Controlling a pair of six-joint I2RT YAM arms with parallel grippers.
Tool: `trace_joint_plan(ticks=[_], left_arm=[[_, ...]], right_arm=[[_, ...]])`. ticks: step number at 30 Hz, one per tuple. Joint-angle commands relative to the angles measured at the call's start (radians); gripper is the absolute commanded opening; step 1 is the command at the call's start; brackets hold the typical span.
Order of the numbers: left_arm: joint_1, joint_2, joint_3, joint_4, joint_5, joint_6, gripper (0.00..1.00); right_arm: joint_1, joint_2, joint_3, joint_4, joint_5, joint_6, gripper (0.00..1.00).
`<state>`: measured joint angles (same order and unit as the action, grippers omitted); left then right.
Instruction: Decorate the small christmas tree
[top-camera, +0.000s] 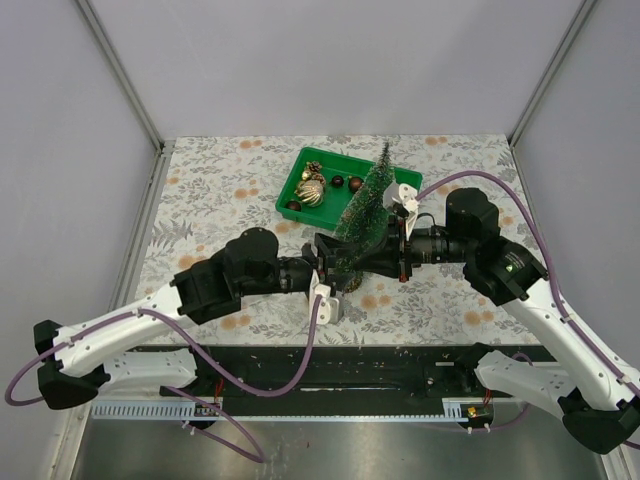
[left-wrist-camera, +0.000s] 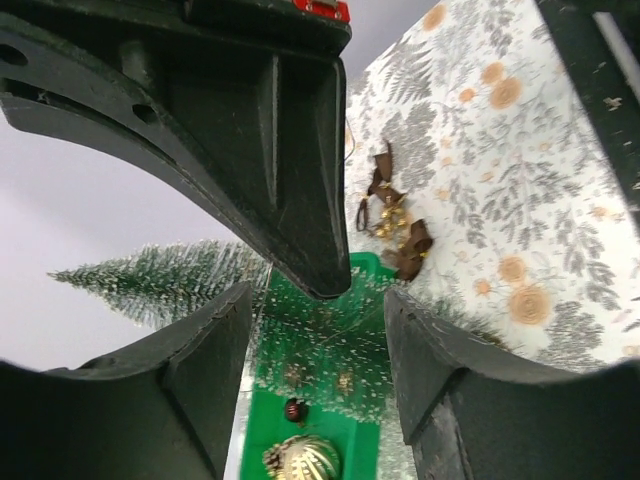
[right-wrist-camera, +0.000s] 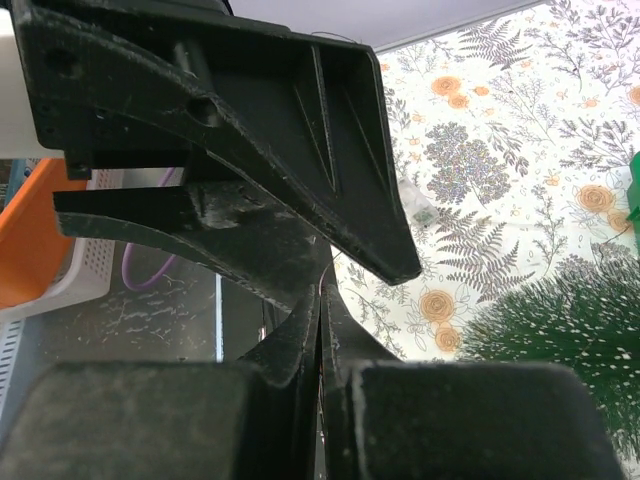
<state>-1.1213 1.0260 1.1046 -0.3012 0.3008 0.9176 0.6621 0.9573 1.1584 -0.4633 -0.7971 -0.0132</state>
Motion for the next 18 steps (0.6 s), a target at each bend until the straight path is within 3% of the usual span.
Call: trace_joint_plan(ticks=[1,9,18], left_arm=[[-0.017,-0.062,-0.069,0.227,-0.089,0.11,0.57],[-0.032,-0.153,-0.17,0.359,-0.112,0.127,0.52],[-0.034,-0.083,-0.104,0.237,-0.062,0.115,0.6]], right_arm=[[0.011,-0.002,0.04,-0.009,-0.002,-0.04,0.0],[0.013,-0.003,0.035,-0.005,-0.004,-0.041,0.0],[0.017,0.004,0.047,0.003,-0.014,-0.034,0.0]])
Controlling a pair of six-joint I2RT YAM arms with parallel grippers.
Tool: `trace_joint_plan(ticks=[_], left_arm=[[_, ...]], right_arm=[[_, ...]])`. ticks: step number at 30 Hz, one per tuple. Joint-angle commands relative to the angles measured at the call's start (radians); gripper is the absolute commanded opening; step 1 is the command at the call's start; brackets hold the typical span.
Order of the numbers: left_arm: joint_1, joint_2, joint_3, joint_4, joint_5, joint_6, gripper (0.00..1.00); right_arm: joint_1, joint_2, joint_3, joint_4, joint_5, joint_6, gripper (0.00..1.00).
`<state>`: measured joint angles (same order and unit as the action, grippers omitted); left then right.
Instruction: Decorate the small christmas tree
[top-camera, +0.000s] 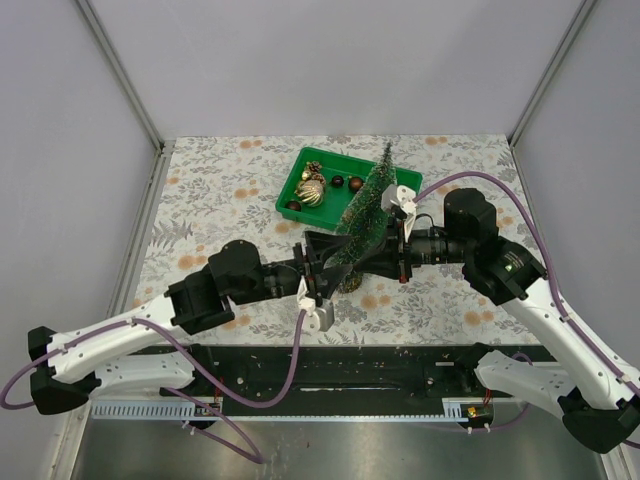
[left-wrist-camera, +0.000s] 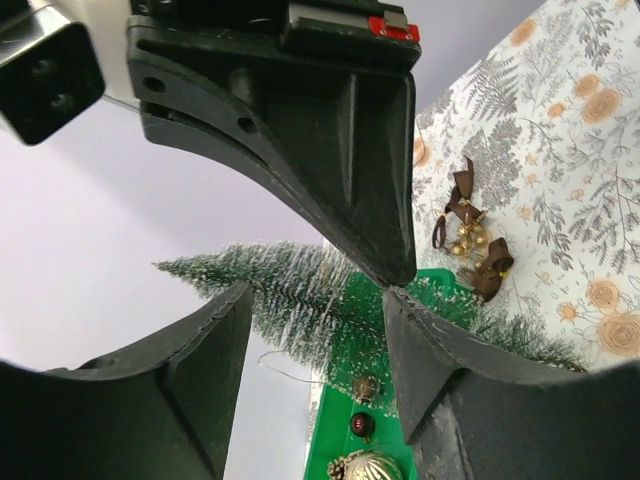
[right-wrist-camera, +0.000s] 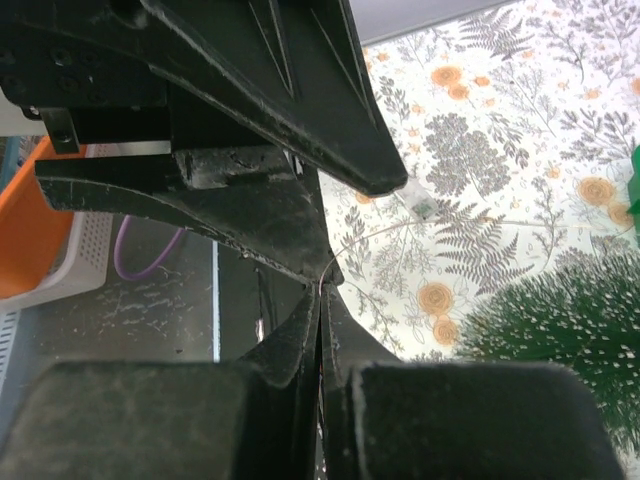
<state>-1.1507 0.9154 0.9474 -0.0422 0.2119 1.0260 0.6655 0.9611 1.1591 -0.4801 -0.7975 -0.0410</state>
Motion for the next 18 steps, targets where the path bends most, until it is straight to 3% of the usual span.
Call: trace_joint_plan(ticks=[1,10,18], left_arm=[[-0.004,0.036,0.059,-0.03,0.029,0.006,0.6],[-0.004,0.092,0.083,-0.007,-0.003,0.022,0.54],[-0.004,0.135,0.117,-0.085,-0.008,0.069,0.26]], right_arm=[[0.014,-0.001,0.05,0.017,-0.014,-0.01,0.0],[0.019,-0.005,0.051,0.002,-0.02,-0.017,0.0],[0.02,-0.015,0.065,-0.029,-0.04,-0.034,0.0]])
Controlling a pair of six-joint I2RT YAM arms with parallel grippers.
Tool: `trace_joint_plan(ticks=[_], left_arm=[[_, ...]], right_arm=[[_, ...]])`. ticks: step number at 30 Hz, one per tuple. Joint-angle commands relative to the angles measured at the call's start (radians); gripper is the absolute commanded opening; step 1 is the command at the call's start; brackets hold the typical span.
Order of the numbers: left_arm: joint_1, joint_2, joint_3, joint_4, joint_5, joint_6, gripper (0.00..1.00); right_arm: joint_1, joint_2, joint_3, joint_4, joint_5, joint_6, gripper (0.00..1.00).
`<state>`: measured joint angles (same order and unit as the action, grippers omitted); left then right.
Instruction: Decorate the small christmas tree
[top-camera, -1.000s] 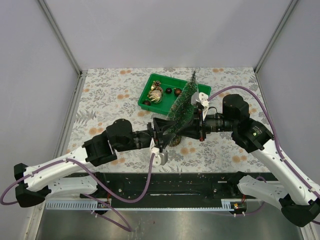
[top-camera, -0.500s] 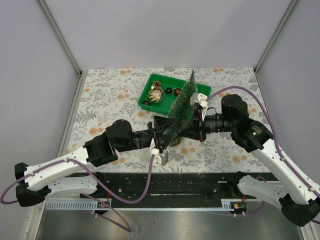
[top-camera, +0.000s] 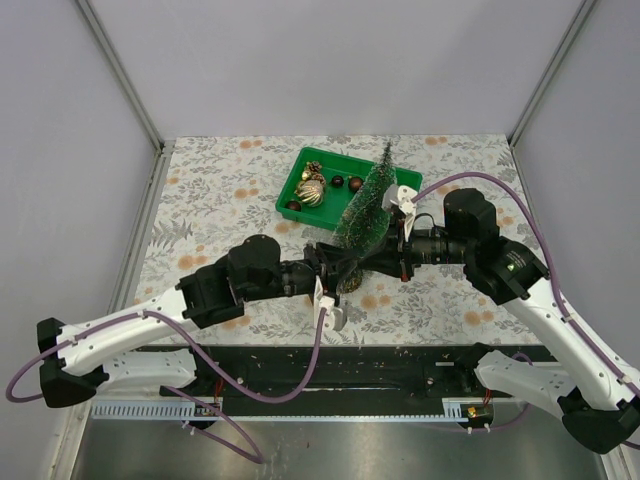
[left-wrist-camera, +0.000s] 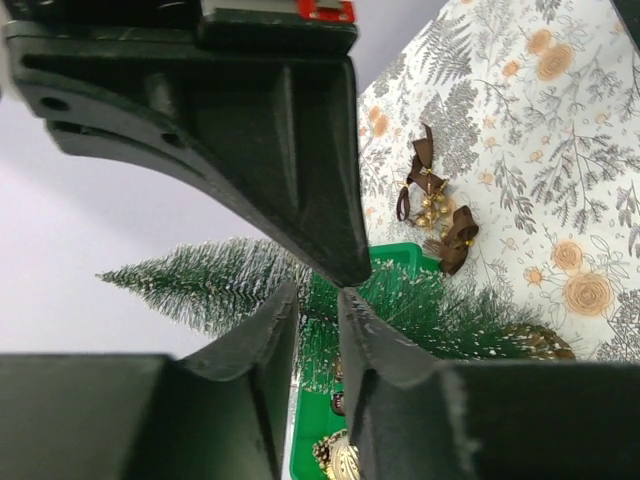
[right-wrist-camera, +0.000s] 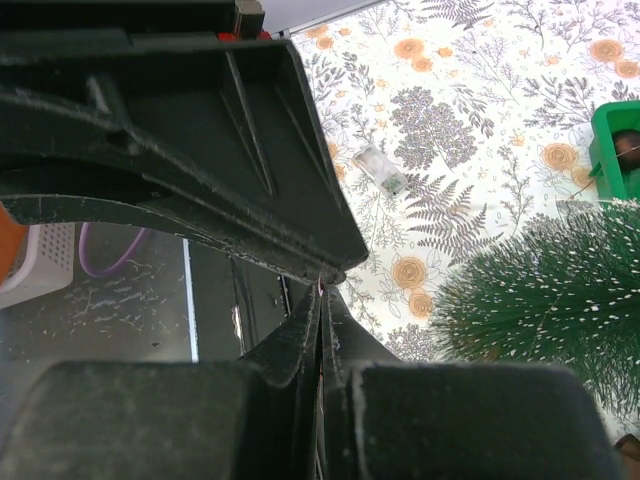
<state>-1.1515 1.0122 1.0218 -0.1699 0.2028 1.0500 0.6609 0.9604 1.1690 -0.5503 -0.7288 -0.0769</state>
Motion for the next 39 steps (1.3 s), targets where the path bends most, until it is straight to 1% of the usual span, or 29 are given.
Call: trace_joint_plan(ticks=[1,6,9,12,15,19,24,28,30,32,33,39], left_arm=[[-0.004,0.043,0.044,0.041,-0.006,0.051,0.22],[-0.001,0.055,0.044,0.047,-0.051,0.064,0.17],[0.006,0.046,0.034,0.075,-0.08,0.065,0.1],[0.01,0.037,0.027,0.099,-0.108,0.056,0.09],[0.012,0.029,0.014,0.145,-0.129,0.062,0.05],[0.015,0.025,0.02,0.142,-0.141,0.059,0.0],[0.018,0.0,0.02,0.115,-0.121,0.044,0.0],[0.018,-0.026,0.018,0.083,-0.115,0.01,0.0],[0.018,-0.04,0.017,0.061,-0.117,-0.007,0.0],[0.018,-0.055,0.005,0.05,-0.117,-0.018,0.0],[0.018,-0.064,0.0,0.049,-0.121,-0.025,0.0],[0.018,-0.101,-0.017,0.035,-0.14,-0.051,0.0]], right_arm=[[0.026,-0.017,0.058,0.036,-0.112,-0.001,0.0],[0.026,-0.026,0.058,0.013,-0.123,-0.014,0.0],[0.026,-0.038,0.054,-0.01,-0.115,-0.021,0.0],[0.026,-0.049,0.052,-0.02,-0.116,-0.027,0.0],[0.026,-0.055,0.05,-0.023,-0.121,-0.027,0.0],[0.026,-0.058,0.047,-0.019,-0.123,-0.023,0.0],[0.026,-0.063,0.049,-0.02,-0.103,-0.024,0.0],[0.026,-0.075,0.047,-0.022,-0.017,-0.027,0.01],[0.026,-0.086,0.049,-0.023,0.028,-0.034,0.06],[0.026,-0.095,0.054,-0.026,0.06,-0.046,0.04],[0.026,-0.098,0.055,-0.026,0.074,-0.05,0.01],[0.026,-0.095,0.069,-0.042,0.088,-0.063,0.0]])
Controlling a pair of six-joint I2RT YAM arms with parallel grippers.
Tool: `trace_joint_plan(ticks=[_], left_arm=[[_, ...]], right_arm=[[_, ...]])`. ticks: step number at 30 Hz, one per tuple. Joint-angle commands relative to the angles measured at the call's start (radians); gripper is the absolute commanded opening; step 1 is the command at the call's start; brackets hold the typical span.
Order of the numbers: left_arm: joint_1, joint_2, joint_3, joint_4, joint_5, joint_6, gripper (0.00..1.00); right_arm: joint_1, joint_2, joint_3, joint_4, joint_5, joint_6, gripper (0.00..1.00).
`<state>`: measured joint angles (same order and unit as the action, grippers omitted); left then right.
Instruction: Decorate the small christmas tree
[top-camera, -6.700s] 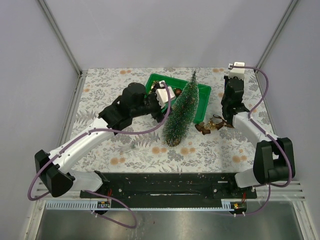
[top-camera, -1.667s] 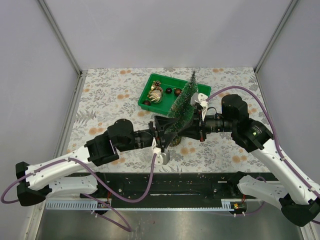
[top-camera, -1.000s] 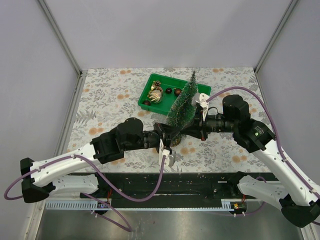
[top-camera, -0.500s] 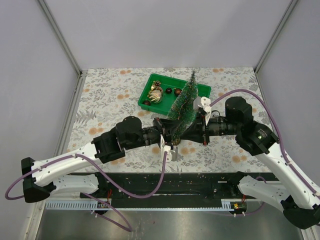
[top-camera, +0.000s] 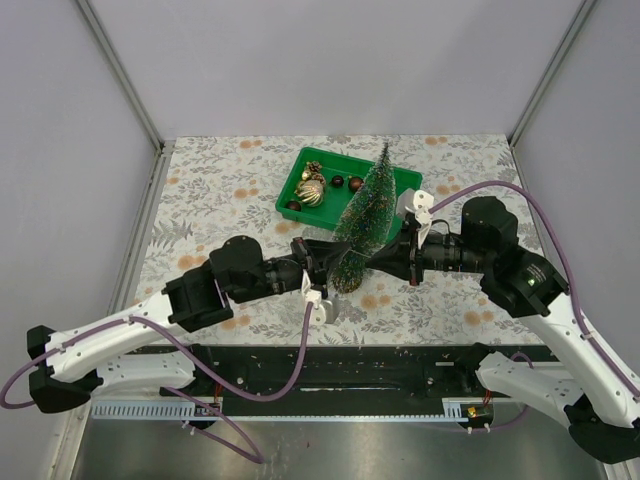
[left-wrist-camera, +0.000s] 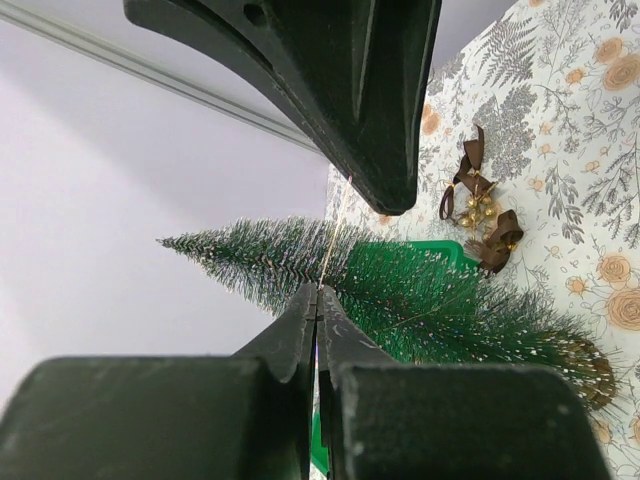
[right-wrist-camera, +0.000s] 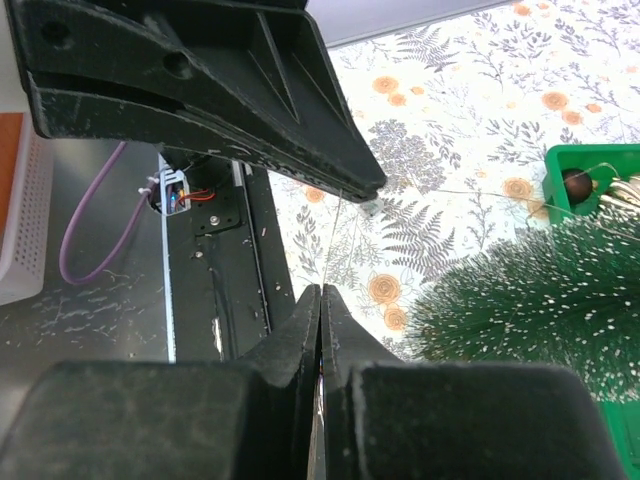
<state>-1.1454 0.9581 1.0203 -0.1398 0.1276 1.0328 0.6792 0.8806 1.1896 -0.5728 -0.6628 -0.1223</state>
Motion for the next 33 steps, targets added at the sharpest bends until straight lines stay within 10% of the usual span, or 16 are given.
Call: trace_joint_plan(ticks=[1,6,11,33], left_arm=[[0.012,-0.051,-0.019,0.005,-0.066,-0.034,0.0],[0.012,-0.047,-0.016,0.006,-0.072,-0.068,0.0],[0.012,-0.038,-0.023,0.022,-0.088,-0.122,0.0],[0.042,-0.039,0.003,0.049,-0.118,-0.249,0.0]], right_arm=[[0.008,-0.012,0.048,-0.019,0.025,-0.014,0.05],[0.008,-0.023,0.045,-0.001,0.072,-0.007,0.6],[0.008,-0.094,0.064,-0.022,0.144,-0.046,0.81],[0.008,-0.269,-0.327,0.235,0.193,0.059,0.79]])
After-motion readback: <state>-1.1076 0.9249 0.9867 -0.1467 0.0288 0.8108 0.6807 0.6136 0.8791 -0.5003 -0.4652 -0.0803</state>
